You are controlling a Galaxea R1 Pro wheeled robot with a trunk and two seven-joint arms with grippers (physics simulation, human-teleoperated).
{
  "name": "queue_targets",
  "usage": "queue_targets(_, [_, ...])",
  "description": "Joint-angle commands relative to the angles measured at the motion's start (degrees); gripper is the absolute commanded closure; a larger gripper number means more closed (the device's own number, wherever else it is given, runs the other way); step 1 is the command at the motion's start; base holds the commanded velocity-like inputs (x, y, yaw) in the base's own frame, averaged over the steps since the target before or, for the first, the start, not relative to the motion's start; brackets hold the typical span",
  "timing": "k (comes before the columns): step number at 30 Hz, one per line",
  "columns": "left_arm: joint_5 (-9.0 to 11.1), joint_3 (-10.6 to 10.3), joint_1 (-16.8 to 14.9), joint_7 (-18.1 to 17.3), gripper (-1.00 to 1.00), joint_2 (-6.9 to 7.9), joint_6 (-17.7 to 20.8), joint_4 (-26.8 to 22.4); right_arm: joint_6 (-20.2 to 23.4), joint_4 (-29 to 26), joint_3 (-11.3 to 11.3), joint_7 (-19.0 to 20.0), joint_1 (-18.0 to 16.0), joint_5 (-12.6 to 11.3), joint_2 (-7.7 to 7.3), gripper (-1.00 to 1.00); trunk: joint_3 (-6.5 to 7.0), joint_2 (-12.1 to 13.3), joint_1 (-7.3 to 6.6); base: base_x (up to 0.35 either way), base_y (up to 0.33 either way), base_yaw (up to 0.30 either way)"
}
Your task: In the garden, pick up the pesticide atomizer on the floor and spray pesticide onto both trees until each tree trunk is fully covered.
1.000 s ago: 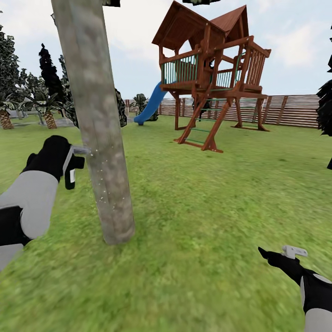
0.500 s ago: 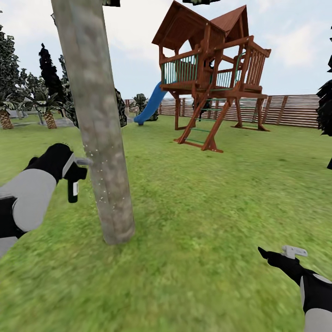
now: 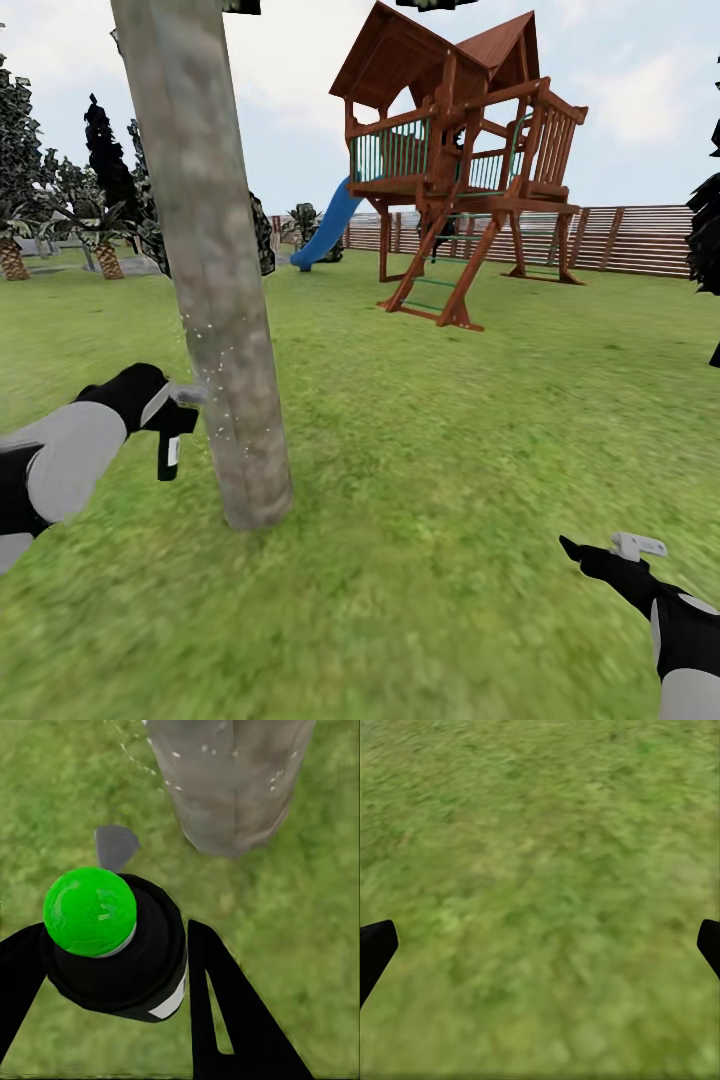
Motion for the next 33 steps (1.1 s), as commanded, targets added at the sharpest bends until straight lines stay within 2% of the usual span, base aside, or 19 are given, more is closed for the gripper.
queue_targets(1, [0.0, 0.0, 0.6, 0.0, 1.0, 0.43, -0.4, 0.0, 0.0, 0.0, 0.0, 0.0, 0.0, 0.0, 0.0, -1.0, 0.01, 0.0, 0.0, 0.0, 0.0, 0.0])
queue_targets(3, [0.1, 0.0, 1.8, 0.0, 1.0, 1.33, -3.0, 0.1, -0.1, 0.0, 0.0, 0.0, 0.0, 0.0, 0.0, -1.0, 0.01, 0.0, 0.0, 0.0, 0.0, 0.0])
queue_targets(5, [0.8, 0.0, 3.2, 0.1, 1.0, 1.5, -3.7, 0.1, -0.1, 0.0, 0.0, 0.0, 0.0, 0.0, 0.0, -1.0, 0.01, 0.0, 0.0, 0.0, 0.0, 0.0])
queue_targets(9, [5.3, 0.0, 6.8, 0.1, 1.0, 1.5, -6.5, 0.1, -0.5, 0.0, 0.0, -0.1, 0.0, 0.0, 0.01, -1.0, 0.01, 0.0, 0.0, 0.0, 0.0, 0.0])
queue_targets(13, [6.5, -0.1, 11.2, 0.3, 1.0, 0.97, -8.8, 0.1, -0.5, 0.0, 0.0, 0.0, 0.0, 0.0, 0.0, -1.0, 0.01, 0.0, 0.0, 0.0, 0.0, 0.0])
queue_targets(14, [6.6, -0.1, 11.8, 0.4, 1.0, 0.91, -10.5, 0.1, -0.5, 0.0, 0.0, 0.0, 0.0, 0.0, 0.0, -1.0, 0.01, 0.0, 0.0, 0.0, 0.0, 0.0])
queue_targets(17, [6.8, -0.1, 12.7, 0.4, 1.0, 0.86, -12.2, 0.1, -0.6, 0.0, 0.0, 0.0, 0.0, 0.0, 0.0, -1.0, 0.01, 0.0, 0.0, 0.0, 0.0, 0.0])
queue_targets(18, [7.2, 0.0, 14.0, 0.5, 1.0, 0.86, -12.5, 0.1, -0.6, 0.0, 0.0, 0.0, 0.0, 0.0, 0.02, -1.0, 0.01, 0.0, 0.0, 0.0, 0.0, 0.0])
queue_targets(21, [11.3, 0.1, 16.1, 0.8, 1.0, 0.87, -15.4, 0.0, -0.7, 0.0, 0.1, 0.1, 0.0, 0.1, 0.08, -1.0, 0.01, 0.0, 0.0, 0.0, 0.0, 0.0])
queue_targets(23, [13.3, 0.2, 17.1, 2.9, 1.0, 0.85, -17.1, 0.1, -0.6, 0.0, 0.1, 0.2, 0.0, 0.1, 0.02, -1.0, 0.01, 0.0, 0.0, 0.0, 0.0, 0.0])
queue_targets(26, [13.7, 0.2, 18.1, 3.3, 1.0, 0.65, -18.6, 0.2, -0.6, 0.0, 0.1, 0.2, 0.0, 0.0, 0.05, -1.0, 0.01, 0.0, 0.0, 0.0, 0.0, 0.0])
queue_targets(29, [13.8, 0.3, 18.2, 3.4, 1.0, -0.46, -18.9, 0.4, -0.5, -0.1, 0.1, 0.3, 0.0, 0.0, 0.0, -1.0, 0.01, 0.0, 0.0, 0.007, 0.0, 0.0])
queue_targets(33, [13.8, 0.3, 18.6, 3.4, 1.0, -0.72, -18.9, 0.5, -0.1, -0.1, 0.0, 0.3, 0.0, 0.0, -0.07, -1.0, 0.01, 0.0, 0.0, 0.197, -0.133, 0.0])
